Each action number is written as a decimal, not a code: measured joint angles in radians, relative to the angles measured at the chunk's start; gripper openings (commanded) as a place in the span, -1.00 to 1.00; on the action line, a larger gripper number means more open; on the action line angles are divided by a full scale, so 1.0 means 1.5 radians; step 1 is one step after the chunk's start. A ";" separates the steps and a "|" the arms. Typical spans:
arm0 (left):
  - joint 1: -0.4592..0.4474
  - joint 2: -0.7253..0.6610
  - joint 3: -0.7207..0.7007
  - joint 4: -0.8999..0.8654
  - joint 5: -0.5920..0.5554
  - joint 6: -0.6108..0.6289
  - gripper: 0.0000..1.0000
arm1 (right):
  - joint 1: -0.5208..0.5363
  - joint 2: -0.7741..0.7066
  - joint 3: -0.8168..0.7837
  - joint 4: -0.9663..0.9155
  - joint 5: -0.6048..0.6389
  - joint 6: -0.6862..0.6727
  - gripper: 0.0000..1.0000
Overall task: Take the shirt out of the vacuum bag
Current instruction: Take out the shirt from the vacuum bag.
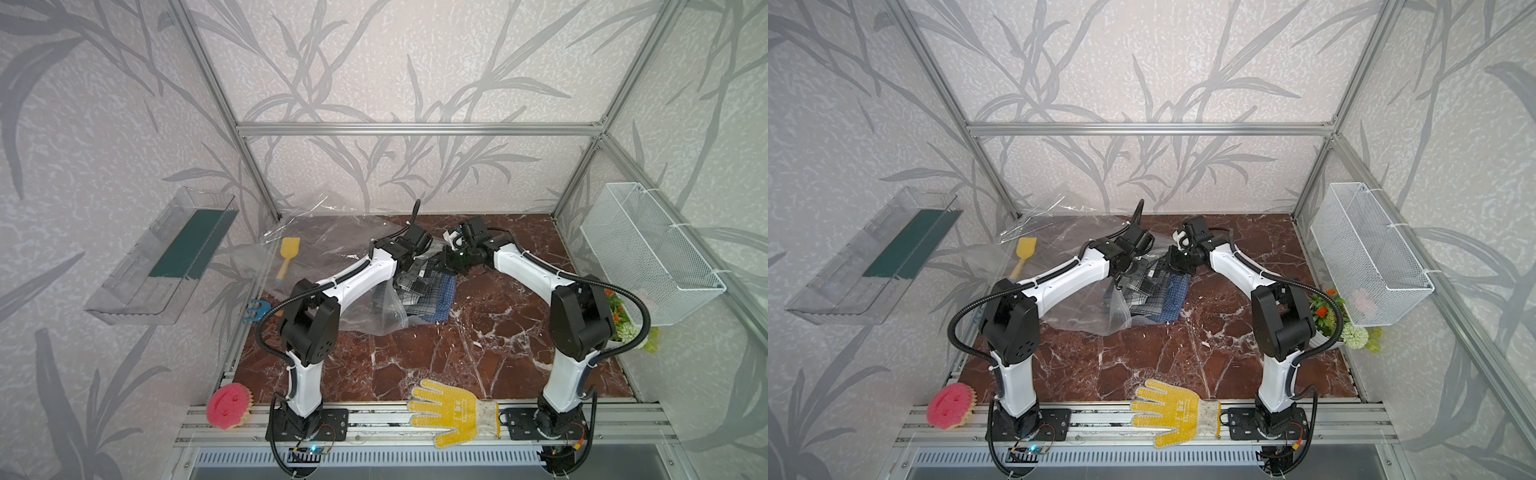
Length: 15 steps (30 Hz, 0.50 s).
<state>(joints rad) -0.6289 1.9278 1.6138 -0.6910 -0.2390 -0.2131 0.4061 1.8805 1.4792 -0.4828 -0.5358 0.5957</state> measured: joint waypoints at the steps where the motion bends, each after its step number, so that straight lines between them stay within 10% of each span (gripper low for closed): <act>1: 0.002 0.002 0.000 0.003 0.002 -0.001 -1.00 | -0.001 0.000 0.005 -0.012 0.000 -0.003 -0.98; 15: 0.012 0.046 0.004 0.016 0.030 -0.006 -1.00 | 0.078 -0.016 -0.102 0.021 0.067 0.076 -1.00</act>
<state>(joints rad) -0.6113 1.9965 1.6199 -0.6666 -0.1936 -0.2214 0.5232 1.8561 1.3266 -0.4519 -0.4358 0.7097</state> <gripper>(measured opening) 0.048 0.100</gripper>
